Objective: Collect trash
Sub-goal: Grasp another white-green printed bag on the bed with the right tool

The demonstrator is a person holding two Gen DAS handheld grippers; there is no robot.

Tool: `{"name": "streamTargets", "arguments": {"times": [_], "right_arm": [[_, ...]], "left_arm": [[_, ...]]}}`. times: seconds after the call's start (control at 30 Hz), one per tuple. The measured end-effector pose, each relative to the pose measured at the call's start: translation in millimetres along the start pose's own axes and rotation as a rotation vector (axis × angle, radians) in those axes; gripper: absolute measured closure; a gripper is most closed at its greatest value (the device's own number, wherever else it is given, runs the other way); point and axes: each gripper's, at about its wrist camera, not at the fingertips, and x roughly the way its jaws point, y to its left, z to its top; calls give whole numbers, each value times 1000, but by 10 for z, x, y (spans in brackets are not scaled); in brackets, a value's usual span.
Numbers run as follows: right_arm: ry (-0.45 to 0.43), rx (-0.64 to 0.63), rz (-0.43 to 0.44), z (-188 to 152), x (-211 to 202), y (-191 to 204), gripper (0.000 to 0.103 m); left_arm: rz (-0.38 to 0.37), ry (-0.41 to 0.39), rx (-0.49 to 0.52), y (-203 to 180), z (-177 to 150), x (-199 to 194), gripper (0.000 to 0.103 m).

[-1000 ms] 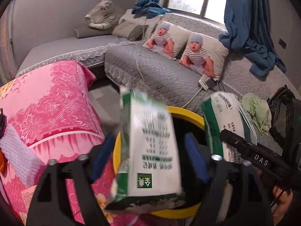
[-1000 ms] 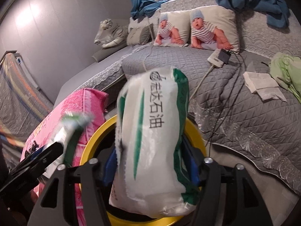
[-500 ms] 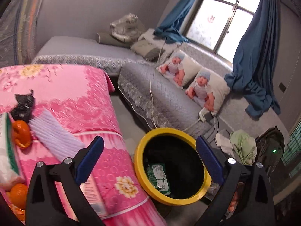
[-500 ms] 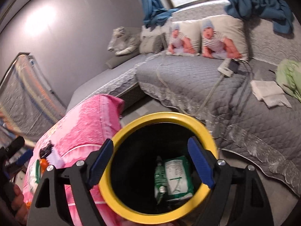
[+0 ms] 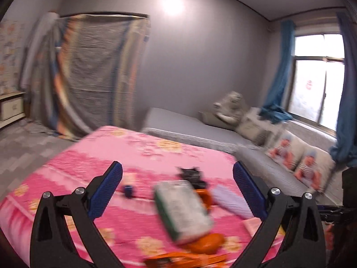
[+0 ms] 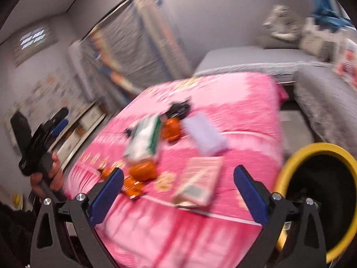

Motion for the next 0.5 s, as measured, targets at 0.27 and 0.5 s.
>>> {"name": "streamTargets", "arguments": {"times": [0.27, 0.5], "right_arm": [[273, -107, 71, 348, 1176, 805, 8], [409, -101, -2, 474, 1932, 1052, 8]], "left_arm": [[104, 59, -85, 769, -284, -177, 8], [46, 152, -88, 980, -495, -77, 8]]}}
